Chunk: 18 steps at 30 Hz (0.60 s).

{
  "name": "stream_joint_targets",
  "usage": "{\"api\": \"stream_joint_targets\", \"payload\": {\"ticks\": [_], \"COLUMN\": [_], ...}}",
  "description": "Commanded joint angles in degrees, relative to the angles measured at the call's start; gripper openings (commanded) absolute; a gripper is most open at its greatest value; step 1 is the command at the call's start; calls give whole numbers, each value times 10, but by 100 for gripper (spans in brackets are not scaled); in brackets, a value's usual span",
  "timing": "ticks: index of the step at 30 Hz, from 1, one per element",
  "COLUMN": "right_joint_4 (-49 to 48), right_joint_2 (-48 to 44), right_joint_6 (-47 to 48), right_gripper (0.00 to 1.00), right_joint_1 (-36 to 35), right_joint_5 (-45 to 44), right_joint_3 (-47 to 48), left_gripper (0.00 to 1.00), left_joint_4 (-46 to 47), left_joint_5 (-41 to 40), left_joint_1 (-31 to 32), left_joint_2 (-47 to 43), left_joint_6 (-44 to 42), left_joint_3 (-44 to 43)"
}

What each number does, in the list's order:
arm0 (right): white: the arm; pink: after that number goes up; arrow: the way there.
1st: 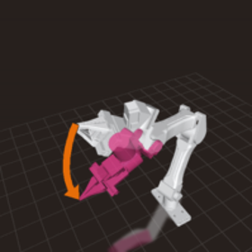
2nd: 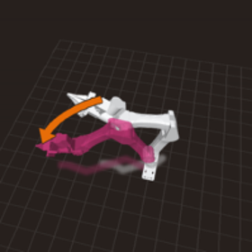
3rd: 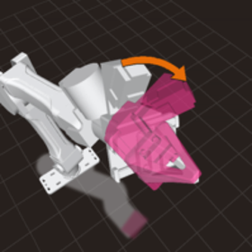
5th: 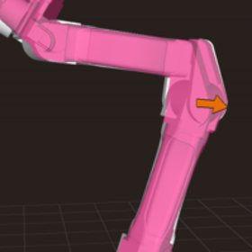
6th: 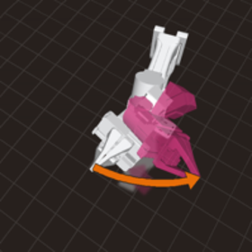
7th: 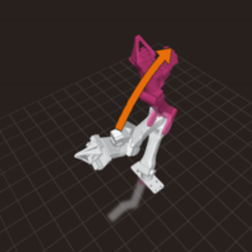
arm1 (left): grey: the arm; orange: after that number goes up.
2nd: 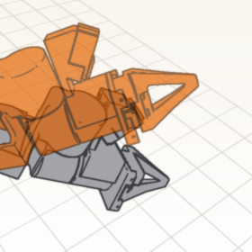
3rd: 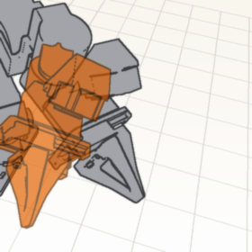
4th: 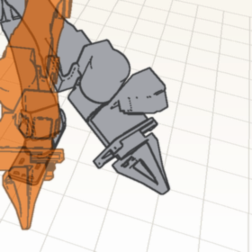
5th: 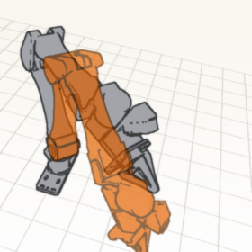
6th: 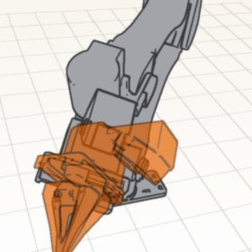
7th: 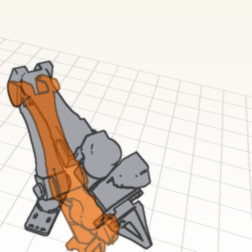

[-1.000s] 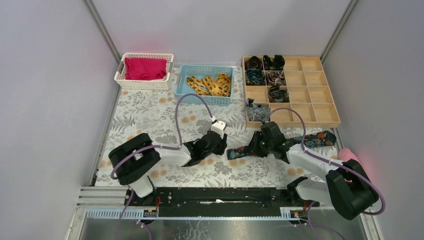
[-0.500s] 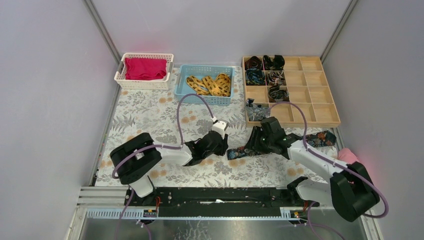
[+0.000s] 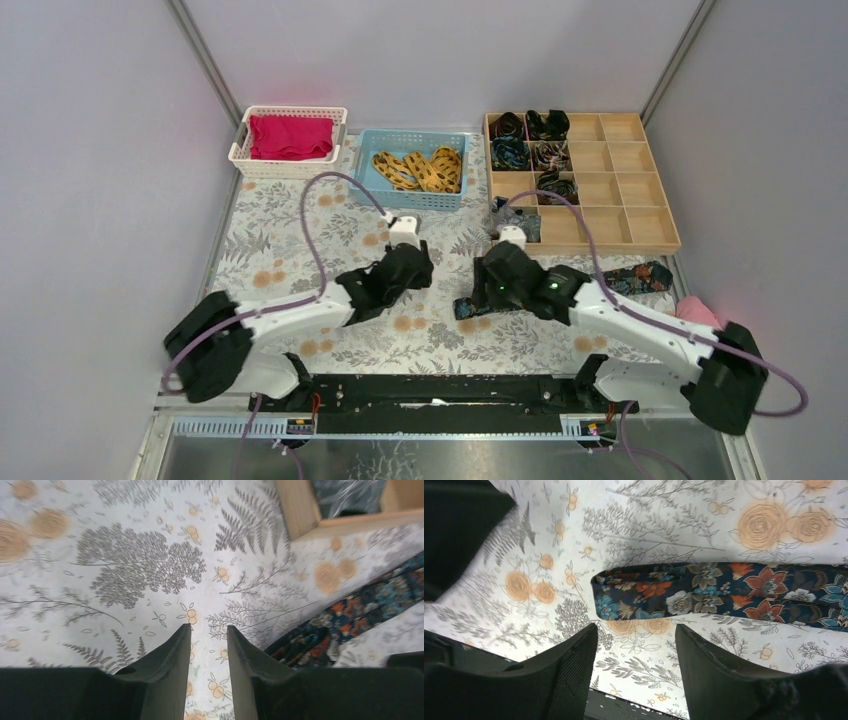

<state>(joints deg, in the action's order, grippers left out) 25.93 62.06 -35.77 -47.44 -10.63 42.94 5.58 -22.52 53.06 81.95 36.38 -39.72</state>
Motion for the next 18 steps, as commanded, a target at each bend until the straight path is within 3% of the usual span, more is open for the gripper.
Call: {"api": "stream_joint_targets", "payload": {"ticks": [1, 8, 18], "right_joint_4": [68, 183, 176], "right_joint_2": [86, 252, 381], "right_joint_6": [-26, -100, -128], "right_gripper": [68, 71, 72], "right_joint_1": [-98, -210, -222], "right_joint_5": [-144, -284, -290], "right_joint_3": [60, 182, 242], "left_gripper": [40, 45, 45], "left_joint_4": [-100, -145, -159], "left_joint_5": [-59, -68, -67], "left_joint_1": [-2, -2, -3], "left_joint_2": [-110, -267, -306], "left_joint_6": [25, 30, 21], "left_joint_3": [-4, 36, 52]}}
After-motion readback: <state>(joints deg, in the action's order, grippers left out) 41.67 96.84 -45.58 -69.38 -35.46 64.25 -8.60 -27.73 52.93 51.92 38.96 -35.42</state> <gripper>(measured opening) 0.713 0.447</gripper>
